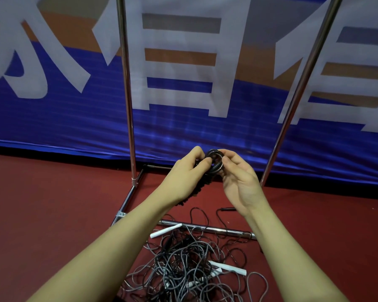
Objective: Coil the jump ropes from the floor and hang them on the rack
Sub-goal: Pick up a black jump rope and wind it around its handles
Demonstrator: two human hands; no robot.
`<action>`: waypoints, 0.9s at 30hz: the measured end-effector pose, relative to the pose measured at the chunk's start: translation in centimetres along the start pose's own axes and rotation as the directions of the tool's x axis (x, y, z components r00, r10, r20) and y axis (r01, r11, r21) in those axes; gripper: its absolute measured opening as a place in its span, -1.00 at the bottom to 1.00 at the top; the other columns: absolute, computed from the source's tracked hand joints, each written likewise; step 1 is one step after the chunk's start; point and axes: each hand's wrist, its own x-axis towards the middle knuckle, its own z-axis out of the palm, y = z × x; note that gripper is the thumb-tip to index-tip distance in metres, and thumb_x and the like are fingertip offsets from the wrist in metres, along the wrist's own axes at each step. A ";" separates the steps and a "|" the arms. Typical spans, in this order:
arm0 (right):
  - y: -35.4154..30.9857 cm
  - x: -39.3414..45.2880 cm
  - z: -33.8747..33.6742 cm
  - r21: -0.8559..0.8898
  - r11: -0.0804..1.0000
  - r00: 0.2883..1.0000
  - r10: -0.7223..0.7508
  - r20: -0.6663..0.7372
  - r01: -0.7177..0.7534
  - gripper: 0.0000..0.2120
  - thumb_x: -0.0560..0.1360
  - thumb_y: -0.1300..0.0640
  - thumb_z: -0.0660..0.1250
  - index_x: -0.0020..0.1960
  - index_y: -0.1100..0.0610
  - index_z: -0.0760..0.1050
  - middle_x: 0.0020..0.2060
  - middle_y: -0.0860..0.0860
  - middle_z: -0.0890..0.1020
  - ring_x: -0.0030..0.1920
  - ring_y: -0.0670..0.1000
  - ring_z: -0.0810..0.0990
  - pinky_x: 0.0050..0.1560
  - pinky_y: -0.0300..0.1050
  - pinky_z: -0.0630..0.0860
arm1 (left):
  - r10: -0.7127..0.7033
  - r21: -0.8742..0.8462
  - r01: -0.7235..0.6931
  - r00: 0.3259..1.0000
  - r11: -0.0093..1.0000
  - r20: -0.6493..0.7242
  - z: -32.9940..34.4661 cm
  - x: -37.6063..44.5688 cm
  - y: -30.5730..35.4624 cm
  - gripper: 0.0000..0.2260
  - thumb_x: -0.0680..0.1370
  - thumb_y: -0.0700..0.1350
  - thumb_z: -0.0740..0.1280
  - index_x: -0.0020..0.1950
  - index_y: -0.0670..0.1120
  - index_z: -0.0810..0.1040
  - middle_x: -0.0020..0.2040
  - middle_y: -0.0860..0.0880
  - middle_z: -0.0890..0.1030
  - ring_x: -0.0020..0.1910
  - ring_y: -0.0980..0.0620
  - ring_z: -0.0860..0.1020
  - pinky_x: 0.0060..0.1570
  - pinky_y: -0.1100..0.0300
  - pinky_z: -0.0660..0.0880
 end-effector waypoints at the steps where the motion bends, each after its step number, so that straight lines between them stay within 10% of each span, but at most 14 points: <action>1: 0.0 0.0 0.0 0.003 1.000 1.000 0.009 -0.015 -0.009 -0.83 0.38 0.25 0.24 -0.03 0.22 0.47 -0.23 -0.01 0.68 -0.21 -0.10 0.62 -0.13 -0.30 0.52 | 0.005 0.017 -0.005 1.000 1.000 0.009 0.0 0.0 0.0 -0.76 0.47 0.14 0.20 -0.22 0.00 0.29 -0.38 -0.05 0.44 -0.44 -0.01 0.35 -0.41 -0.01 0.35; 14: 1.3 0.2 0.3 -0.062 0.998 0.983 -0.042 -0.181 0.031 -0.86 0.48 0.41 0.23 -0.12 0.21 0.48 -0.33 0.00 0.64 -0.26 -0.06 0.57 -0.14 -0.27 0.49 | -0.004 0.229 -0.018 0.996 0.973 0.092 -0.3 -0.4 0.0 -0.78 0.58 0.10 0.15 -0.23 0.09 0.23 -0.38 -0.04 0.41 -0.42 -0.01 0.34 -0.34 0.05 0.35; 27: 0.5 0.1 0.5 -0.119 0.982 0.986 -0.155 -0.058 0.147 -0.90 0.39 0.23 0.35 -0.08 0.16 0.52 -0.14 0.04 0.69 -0.05 0.00 0.62 0.06 -0.18 0.50 | -0.075 0.021 0.073 0.994 0.997 0.080 -0.2 -0.7 1.0 -0.77 0.60 0.12 0.16 -0.12 0.00 0.28 -0.31 -0.09 0.50 -0.42 -0.03 0.44 -0.32 -0.01 0.47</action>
